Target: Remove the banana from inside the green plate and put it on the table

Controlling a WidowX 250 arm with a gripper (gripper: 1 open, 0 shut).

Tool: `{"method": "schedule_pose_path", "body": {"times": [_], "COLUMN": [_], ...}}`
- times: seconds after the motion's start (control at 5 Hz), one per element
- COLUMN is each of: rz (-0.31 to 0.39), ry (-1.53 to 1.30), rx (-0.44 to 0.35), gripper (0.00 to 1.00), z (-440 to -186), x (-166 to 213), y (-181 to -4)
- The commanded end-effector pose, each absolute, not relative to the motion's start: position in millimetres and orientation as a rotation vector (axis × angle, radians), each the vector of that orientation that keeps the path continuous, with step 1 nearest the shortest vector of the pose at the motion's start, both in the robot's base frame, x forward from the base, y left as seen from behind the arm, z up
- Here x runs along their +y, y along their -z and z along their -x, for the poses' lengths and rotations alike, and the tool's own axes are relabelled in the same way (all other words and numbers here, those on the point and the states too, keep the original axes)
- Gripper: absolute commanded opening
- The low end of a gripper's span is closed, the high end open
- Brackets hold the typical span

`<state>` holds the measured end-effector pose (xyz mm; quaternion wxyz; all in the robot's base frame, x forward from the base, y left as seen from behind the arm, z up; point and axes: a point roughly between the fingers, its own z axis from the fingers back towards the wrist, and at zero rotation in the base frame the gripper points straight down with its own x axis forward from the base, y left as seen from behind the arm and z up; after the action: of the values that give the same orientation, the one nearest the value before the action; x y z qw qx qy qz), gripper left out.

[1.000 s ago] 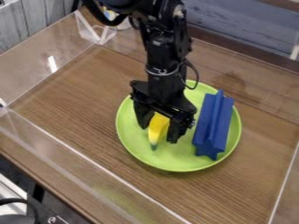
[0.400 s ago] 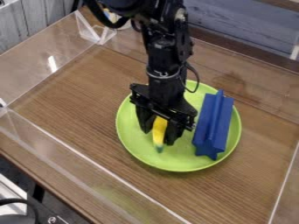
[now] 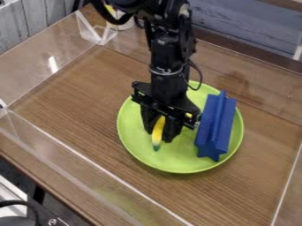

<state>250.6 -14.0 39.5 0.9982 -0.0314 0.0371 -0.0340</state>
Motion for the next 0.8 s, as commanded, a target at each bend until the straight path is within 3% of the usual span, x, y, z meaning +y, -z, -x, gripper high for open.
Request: {"method": "schedule_pose_path", "body": {"times": [0.0, 0.4, 0.6], "rz": [0.066, 0.047, 0.02], "ry": [0.058, -0.039, -0.067], "rx": [-0.008, -0.077, -0.087], "gripper": [0.0, 0.0, 0.0], "z": [-262.8, -277.3, -285.7], "x": [-5.8, 53.4, 100.0], "y": [-70.4, -109.2, -107.9]}}
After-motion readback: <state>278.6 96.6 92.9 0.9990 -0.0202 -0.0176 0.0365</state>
